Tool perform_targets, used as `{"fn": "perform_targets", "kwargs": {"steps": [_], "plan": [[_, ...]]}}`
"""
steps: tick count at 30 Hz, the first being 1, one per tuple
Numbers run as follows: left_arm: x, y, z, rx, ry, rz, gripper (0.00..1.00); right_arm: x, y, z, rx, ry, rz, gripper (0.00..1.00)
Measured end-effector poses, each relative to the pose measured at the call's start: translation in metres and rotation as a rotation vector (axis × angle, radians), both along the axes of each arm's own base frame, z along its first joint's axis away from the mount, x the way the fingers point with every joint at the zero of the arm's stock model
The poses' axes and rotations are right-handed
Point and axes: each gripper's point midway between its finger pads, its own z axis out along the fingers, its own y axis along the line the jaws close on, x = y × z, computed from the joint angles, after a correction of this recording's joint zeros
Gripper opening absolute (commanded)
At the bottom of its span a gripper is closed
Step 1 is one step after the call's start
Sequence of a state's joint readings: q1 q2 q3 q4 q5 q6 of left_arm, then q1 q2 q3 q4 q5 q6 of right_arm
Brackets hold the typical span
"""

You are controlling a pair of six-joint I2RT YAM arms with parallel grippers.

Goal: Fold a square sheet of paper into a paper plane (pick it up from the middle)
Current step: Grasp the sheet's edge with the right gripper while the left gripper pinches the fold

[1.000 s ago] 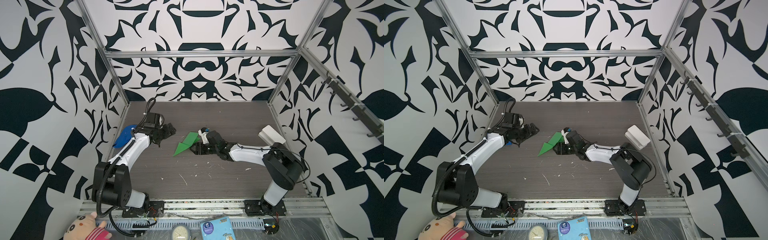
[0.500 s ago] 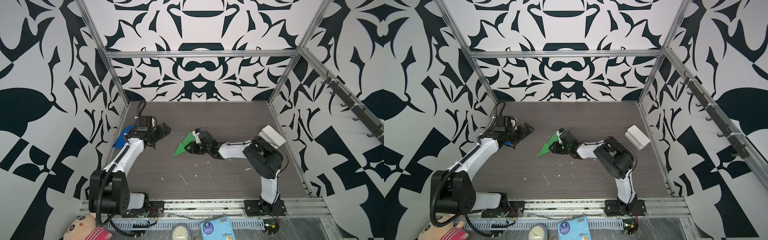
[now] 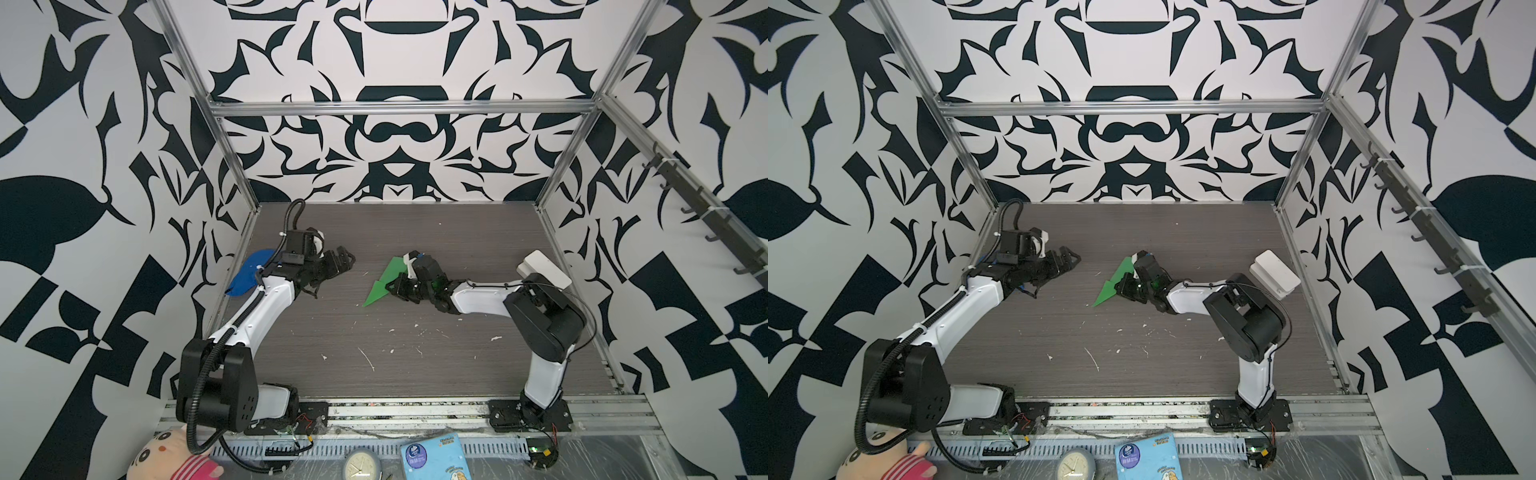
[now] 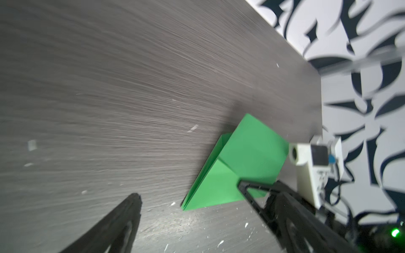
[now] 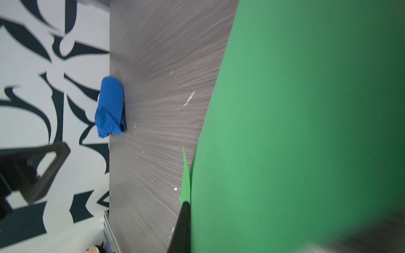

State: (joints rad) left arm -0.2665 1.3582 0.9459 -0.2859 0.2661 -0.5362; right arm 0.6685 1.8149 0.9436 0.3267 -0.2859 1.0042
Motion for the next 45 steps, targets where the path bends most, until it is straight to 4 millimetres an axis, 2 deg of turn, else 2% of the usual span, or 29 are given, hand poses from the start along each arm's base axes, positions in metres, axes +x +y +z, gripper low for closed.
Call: {"fn": "perform_targets", "kwargs": {"steps": [6,9,14,18,22,24,30,37,45], "plan": [[-0.026,-0.077,0.007,0.074,-0.172,-0.271,1.0,0.005,-0.07,0.014,-0.02,0.067,-0.178,0.0],[-0.037,-0.114,0.002,0.134,-0.281,-0.406,1.0,0.006,-0.097,0.015,-0.029,0.112,-0.253,0.0],[-0.052,-0.168,-0.036,0.256,-0.422,-0.636,0.98,0.004,-0.114,0.014,-0.011,0.185,-0.314,0.0],[-0.06,-0.195,-0.076,0.345,-0.497,-0.79,0.91,0.003,-0.119,0.01,0.017,0.234,-0.334,0.0],[-0.06,-0.208,-0.094,0.386,-0.574,-0.869,0.8,0.001,-0.121,0.009,0.038,0.269,-0.337,0.0],[-0.056,-0.213,-0.092,0.397,-0.636,-0.884,0.75,0.001,-0.122,0.009,0.048,0.282,-0.336,0.0],[-0.05,-0.221,-0.087,0.412,-0.771,-0.912,0.52,-0.002,-0.121,0.006,0.063,0.314,-0.32,0.0],[-0.049,-0.222,-0.105,0.448,-0.78,-0.948,0.4,-0.005,-0.12,0.005,0.081,0.339,-0.3,0.0],[-0.047,-0.225,-0.098,0.437,-0.823,-0.935,0.34,-0.009,-0.118,0.003,0.11,0.383,-0.287,0.0]]}}
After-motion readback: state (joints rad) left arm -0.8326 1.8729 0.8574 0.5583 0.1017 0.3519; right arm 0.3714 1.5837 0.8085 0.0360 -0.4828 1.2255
